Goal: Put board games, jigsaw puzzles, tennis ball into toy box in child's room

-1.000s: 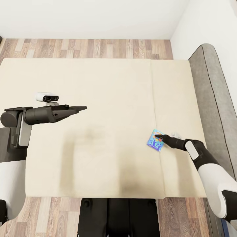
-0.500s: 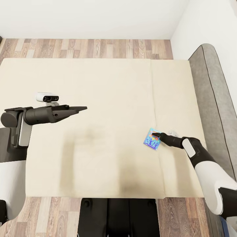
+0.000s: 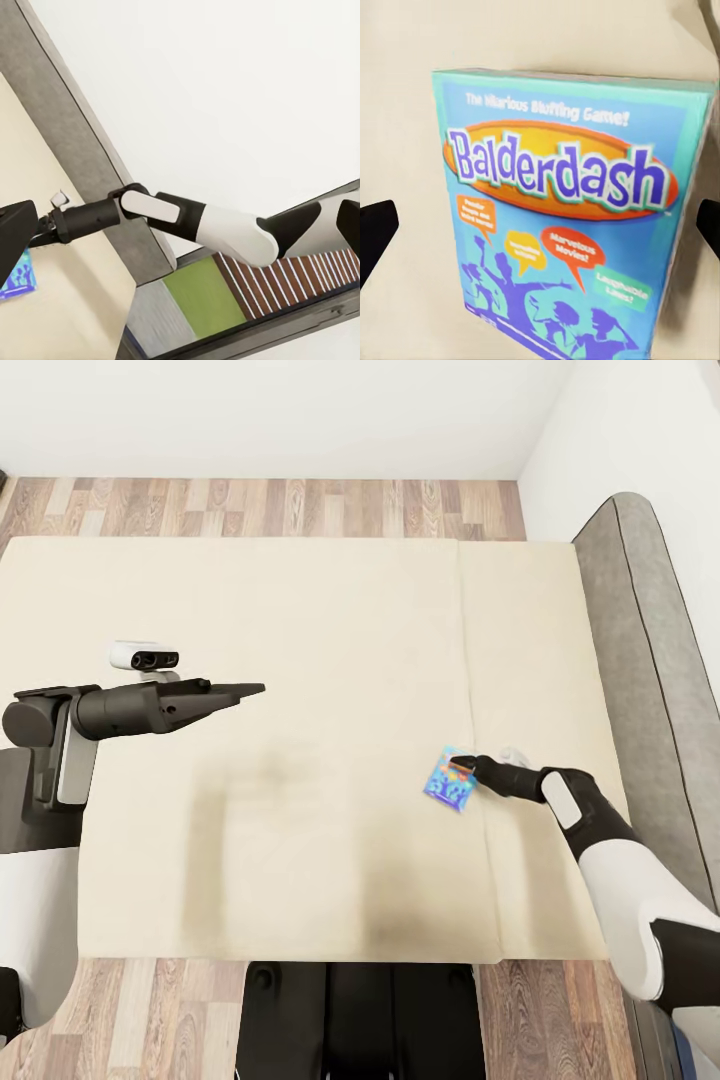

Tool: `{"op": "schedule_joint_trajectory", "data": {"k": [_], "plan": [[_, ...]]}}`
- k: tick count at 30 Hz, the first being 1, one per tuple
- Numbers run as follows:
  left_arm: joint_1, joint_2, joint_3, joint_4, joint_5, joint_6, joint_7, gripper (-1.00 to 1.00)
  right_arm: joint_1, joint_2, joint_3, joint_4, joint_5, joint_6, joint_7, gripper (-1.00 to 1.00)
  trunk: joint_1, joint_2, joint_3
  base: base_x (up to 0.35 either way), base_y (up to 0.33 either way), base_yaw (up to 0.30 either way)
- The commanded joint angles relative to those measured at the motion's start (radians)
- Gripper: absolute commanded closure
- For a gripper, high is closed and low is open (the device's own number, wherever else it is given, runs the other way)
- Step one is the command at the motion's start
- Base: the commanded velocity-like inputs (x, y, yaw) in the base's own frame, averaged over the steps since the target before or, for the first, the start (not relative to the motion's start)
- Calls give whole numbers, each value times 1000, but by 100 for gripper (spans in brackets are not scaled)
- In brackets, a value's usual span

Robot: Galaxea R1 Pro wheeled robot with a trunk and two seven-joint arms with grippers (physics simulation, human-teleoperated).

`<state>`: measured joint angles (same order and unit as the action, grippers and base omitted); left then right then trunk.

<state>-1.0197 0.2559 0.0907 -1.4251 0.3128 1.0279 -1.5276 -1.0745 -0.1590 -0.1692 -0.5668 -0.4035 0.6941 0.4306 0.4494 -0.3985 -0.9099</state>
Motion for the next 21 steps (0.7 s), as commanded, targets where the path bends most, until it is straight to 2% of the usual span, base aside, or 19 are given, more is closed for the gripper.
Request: {"op": "schedule_joint_trajectory", "data": {"k": [1,14,21], "plan": [[0,0,0,0,0,11,-3,-100,-3,1,-4,-1,0,7,0,-100,1,-2,-1,0,0,0],[0,0,0,0,-1,11,-3,-100,-28,11,-4,0,2,8,-41,-100,1,-2,-1,0,0,0],[1,0,0,0,-1,11,-3,-100,-28,37,-3,1,3,7,-72,-100,1,-2,-1,0,0,0]]}}
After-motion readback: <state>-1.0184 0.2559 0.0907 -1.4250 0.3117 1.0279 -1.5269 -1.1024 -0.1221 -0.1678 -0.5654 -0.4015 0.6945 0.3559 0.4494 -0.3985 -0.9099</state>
